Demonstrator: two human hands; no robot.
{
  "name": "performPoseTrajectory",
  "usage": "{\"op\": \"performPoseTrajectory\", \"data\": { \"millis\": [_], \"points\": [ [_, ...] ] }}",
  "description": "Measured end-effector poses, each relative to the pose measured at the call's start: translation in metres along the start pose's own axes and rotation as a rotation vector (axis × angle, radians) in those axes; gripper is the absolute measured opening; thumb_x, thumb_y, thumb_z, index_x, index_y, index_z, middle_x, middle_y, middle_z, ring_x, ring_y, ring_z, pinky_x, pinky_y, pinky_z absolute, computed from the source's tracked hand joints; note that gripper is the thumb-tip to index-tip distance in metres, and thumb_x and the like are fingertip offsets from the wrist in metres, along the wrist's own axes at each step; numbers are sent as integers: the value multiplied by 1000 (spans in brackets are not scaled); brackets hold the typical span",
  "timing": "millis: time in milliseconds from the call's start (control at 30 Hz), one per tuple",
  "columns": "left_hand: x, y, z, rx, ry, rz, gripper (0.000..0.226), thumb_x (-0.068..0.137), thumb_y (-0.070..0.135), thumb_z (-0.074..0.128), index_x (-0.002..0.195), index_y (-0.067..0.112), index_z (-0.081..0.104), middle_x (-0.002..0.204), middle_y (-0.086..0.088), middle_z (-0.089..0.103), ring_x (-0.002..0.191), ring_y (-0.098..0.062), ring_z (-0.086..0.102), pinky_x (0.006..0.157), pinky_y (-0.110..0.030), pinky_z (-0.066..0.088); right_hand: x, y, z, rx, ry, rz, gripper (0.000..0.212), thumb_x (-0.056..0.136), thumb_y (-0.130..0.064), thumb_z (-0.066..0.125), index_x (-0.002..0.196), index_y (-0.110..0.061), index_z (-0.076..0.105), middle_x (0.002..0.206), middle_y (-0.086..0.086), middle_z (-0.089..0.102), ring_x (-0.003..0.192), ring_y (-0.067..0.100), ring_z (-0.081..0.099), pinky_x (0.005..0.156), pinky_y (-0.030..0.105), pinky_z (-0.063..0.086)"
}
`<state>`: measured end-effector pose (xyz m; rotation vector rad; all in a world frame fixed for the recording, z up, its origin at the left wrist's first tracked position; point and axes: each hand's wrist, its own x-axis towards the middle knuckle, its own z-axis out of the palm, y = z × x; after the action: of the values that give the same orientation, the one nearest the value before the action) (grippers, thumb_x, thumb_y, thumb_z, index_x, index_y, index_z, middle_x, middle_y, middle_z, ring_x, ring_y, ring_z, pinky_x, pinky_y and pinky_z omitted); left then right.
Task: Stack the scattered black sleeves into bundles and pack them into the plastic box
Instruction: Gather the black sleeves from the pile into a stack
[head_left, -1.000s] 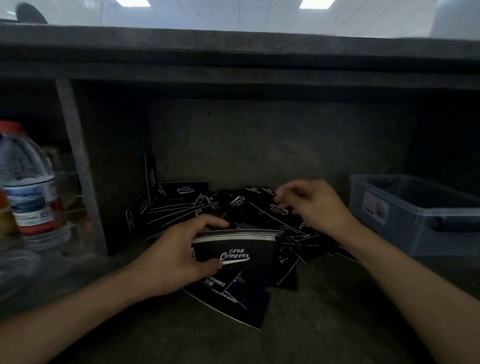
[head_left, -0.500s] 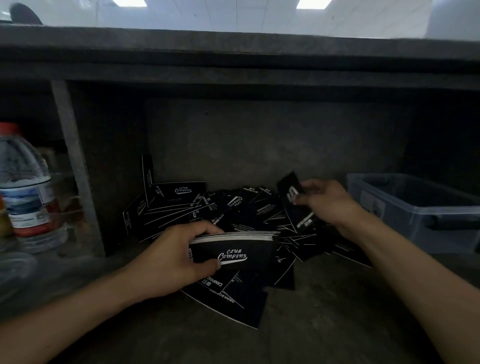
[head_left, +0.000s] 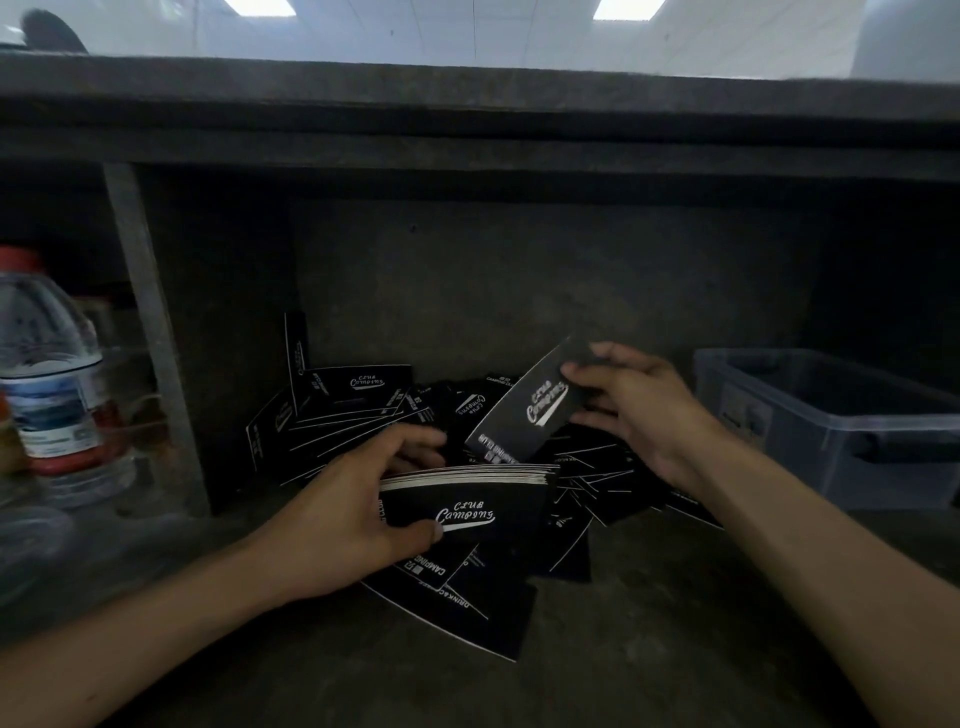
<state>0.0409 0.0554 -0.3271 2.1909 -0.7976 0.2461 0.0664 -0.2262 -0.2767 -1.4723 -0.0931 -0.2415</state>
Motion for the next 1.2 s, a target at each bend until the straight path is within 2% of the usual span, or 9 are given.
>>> {"op": "performPoseTrajectory", "data": {
  "millis": [167, 267, 367, 433, 500, 633, 867, 1000, 1200],
  "points": [
    [1, 0, -2, -23, -21, -19, 91, 74, 25, 85, 148, 35, 34, 126, 30, 57, 119, 6, 57, 100, -28, 52, -5, 4, 4, -107, -191, 188, 22, 82, 8, 56, 89, -11, 65, 90, 11, 71, 82, 20, 70, 70, 33, 60],
    [0, 2, -1, -34, -28, 6, 75, 78, 14, 83, 139, 36, 46, 120, 23, 64, 111, 0, 64, 97, -28, 54, -11, 2, 8, -152, -359, 263, 30, 85, 5, 45, 104, -5, 66, 105, 17, 71, 93, 24, 69, 79, 37, 58],
    [-1, 7, -1, -96, -62, 37, 50, 83, 4, 77, 124, 29, 61, 109, 12, 73, 100, -6, 71, 88, -28, 58, -6, -4, 4, -107, -328, 190, 39, 91, -13, 32, 102, -4, 68, 108, 17, 73, 93, 27, 68, 76, 35, 54],
    [-1, 9, -2, -96, -83, 59, 45, 86, 4, 75, 122, 28, 63, 109, 13, 74, 100, -5, 71, 86, -26, 58, -2, -2, 0, -307, -191, 47, 40, 100, -30, 38, 96, -9, 72, 98, 10, 77, 89, 24, 68, 71, 31, 50],
    [-2, 8, -2, -56, -92, 94, 51, 87, 8, 75, 128, 33, 61, 115, 15, 71, 105, -3, 69, 89, -23, 57, 1, 9, -6, -674, -131, -173, 29, 93, -43, 62, 89, -18, 76, 87, -2, 77, 81, 12, 69, 72, 26, 50],
    [-1, 1, -2, 54, -49, 117, 50, 81, 19, 79, 125, 40, 66, 110, 13, 64, 103, -6, 67, 89, -28, 55, 7, 32, -11, -1026, -411, -418, 16, 78, -32, 81, 94, -27, 79, 97, -11, 72, 92, 0, 65, 86, 20, 49],
    [-1, 4, 0, 6, -66, 41, 23, 83, 16, 78, 96, 33, 71, 92, 12, 73, 83, -10, 72, 73, -39, 60, 8, 25, -13, -1199, -254, -504, 22, 85, -43, 72, 89, -23, 80, 100, -9, 71, 93, 3, 64, 89, 31, 50],
    [-2, 4, 0, 0, -79, 18, 22, 84, 17, 78, 95, 34, 70, 90, 11, 74, 81, -12, 72, 73, -41, 60, 3, 24, -8, -1248, -326, -442, 40, 72, -33, 84, 111, -26, 74, 118, -9, 64, 107, 5, 59, 98, 23, 45],
    [-2, 7, 0, -7, -83, 7, 26, 84, 16, 77, 101, 34, 69, 93, 12, 74, 82, -10, 72, 73, -38, 60, 3, 8, -21, -1006, -342, -248, 23, 76, -32, 84, 98, -32, 78, 94, -13, 74, 90, -1, 66, 82, 19, 52]
  ]
}}
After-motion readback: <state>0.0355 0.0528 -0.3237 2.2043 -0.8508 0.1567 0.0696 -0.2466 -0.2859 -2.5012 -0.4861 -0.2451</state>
